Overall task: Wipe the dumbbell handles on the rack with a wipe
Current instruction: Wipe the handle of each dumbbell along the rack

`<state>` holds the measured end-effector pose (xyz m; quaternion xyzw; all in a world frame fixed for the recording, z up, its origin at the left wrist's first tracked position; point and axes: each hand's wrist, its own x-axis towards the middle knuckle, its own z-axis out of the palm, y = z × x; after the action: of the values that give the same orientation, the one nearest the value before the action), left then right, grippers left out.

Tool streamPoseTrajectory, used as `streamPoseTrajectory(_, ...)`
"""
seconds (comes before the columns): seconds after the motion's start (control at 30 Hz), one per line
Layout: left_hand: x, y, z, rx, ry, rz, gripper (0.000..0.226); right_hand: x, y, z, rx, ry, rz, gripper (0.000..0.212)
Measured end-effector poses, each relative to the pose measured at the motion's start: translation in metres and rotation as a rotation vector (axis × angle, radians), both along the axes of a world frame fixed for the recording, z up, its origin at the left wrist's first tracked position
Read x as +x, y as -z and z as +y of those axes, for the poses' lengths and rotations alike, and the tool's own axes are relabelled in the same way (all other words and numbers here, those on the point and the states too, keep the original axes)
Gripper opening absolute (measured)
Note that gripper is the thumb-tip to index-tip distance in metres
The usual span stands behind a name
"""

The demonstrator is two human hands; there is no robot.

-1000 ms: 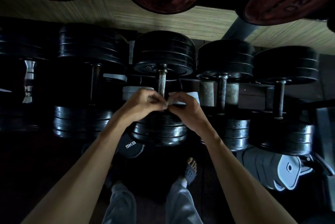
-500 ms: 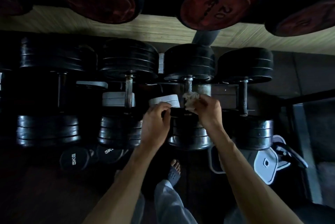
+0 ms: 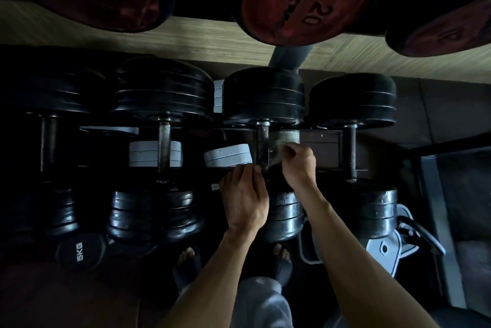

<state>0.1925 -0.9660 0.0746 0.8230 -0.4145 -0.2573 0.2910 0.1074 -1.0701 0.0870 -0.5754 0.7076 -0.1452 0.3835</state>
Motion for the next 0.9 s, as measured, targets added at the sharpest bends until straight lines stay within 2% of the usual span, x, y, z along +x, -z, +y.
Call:
streamPoseTrajectory(0.1,0.000,0.002,0.001,-0.104,-0.024,0.046,0.028,0.013,0.011,-0.020,-0.009,-0.043,0.007,0.027)
streamPoseTrajectory(0.27,0.002,0.006,0.001,-0.149,-0.022,0.045,0.029,0.020,0.028,-0.028,0.036,-0.058,-0.102,0.027)
streamPoseTrajectory(0.4,0.003,0.006,0.002,-0.134,-0.020,0.028,0.032,-0.016,0.035,-0.016,0.296,-0.356,0.001,0.022)
streamPoseTrajectory(0.47,0.002,0.005,0.003,-0.148,-0.033,0.037,0.032,-0.020,0.033,-0.016,0.343,-0.424,-0.005,0.020)
streamPoseTrajectory(0.53,0.001,0.004,0.002,-0.164,-0.046,0.047,0.032,-0.010,0.028,-0.025,0.250,-0.326,-0.062,0.025)
streamPoseTrajectory(0.6,0.001,0.003,0.002,-0.168,-0.043,0.044,0.033,0.006,0.023,-0.038,0.147,-0.082,-0.208,0.032)
streamPoseTrajectory(0.67,0.001,0.003,0.002,-0.152,-0.041,0.039,0.034,0.017,0.019,-0.046,0.097,0.036,-0.258,0.032)
streamPoseTrajectory(0.73,0.001,0.003,0.001,-0.149,-0.037,0.043,0.034,0.013,0.018,-0.039,0.110,-0.046,-0.221,0.030)
streamPoseTrajectory(0.9,0.002,0.002,0.000,-0.172,-0.034,0.051,0.030,-0.026,0.022,-0.022,0.426,-0.363,-0.102,0.030)
